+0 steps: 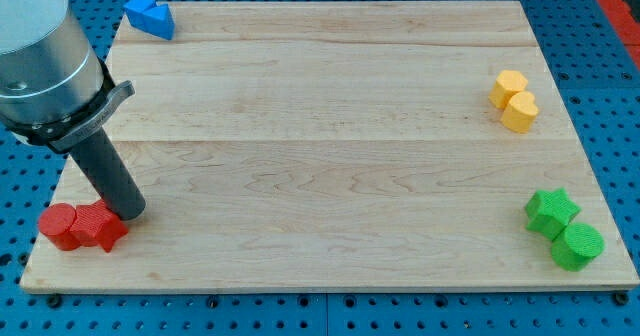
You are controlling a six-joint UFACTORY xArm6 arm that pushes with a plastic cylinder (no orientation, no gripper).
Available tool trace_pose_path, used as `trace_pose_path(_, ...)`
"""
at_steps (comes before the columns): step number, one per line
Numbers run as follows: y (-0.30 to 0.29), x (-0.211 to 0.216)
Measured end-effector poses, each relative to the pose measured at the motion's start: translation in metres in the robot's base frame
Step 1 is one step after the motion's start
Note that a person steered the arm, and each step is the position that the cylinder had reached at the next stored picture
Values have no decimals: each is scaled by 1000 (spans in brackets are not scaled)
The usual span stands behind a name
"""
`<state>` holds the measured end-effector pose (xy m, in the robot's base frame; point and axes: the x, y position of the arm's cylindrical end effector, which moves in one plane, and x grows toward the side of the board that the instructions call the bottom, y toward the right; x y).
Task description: Separate the yellow hexagon and yellow heart
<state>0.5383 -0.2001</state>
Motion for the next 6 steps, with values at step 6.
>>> trace_pose_path(6,140,-130)
